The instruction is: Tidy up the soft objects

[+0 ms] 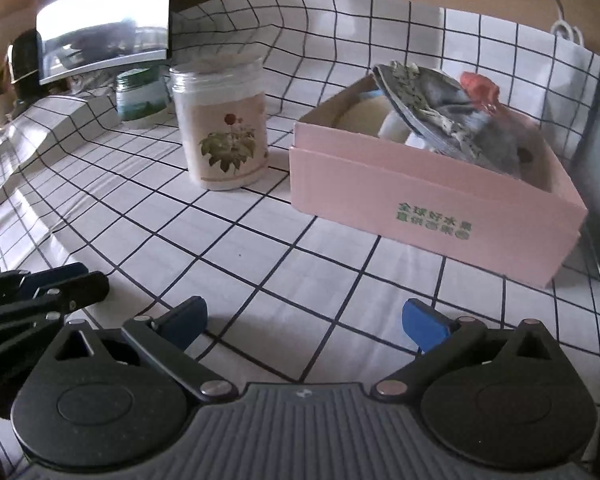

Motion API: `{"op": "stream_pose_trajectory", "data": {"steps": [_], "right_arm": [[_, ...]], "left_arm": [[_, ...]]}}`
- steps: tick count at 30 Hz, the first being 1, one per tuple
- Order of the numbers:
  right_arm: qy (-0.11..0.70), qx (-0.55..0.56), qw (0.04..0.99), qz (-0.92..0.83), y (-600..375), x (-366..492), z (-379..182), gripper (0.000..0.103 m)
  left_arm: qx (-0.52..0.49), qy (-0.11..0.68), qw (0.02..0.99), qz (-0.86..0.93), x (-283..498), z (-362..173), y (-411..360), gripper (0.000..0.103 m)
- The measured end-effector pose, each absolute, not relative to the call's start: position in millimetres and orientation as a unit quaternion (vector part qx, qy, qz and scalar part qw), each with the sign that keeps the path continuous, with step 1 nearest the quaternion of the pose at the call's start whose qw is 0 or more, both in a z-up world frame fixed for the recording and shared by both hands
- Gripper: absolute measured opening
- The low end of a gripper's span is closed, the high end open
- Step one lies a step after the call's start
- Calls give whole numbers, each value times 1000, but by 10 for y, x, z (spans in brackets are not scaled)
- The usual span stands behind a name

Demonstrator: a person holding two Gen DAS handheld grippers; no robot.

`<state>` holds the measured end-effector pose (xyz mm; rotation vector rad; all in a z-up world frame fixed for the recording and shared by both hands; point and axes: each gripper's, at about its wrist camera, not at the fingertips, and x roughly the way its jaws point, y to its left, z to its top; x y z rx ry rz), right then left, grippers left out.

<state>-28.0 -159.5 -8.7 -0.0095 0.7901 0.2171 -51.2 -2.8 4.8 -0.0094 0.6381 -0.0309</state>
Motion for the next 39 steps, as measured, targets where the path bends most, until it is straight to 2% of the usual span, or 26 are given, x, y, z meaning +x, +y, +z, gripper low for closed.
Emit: {"op": "stream_pose_trajectory", "data": {"steps": [39], "right_arm": [[366, -1, 925, 105, -1549, -286, -114, 103]], "left_arm": [[-3, 311, 950, -16, -512, 42, -36, 17]]}}
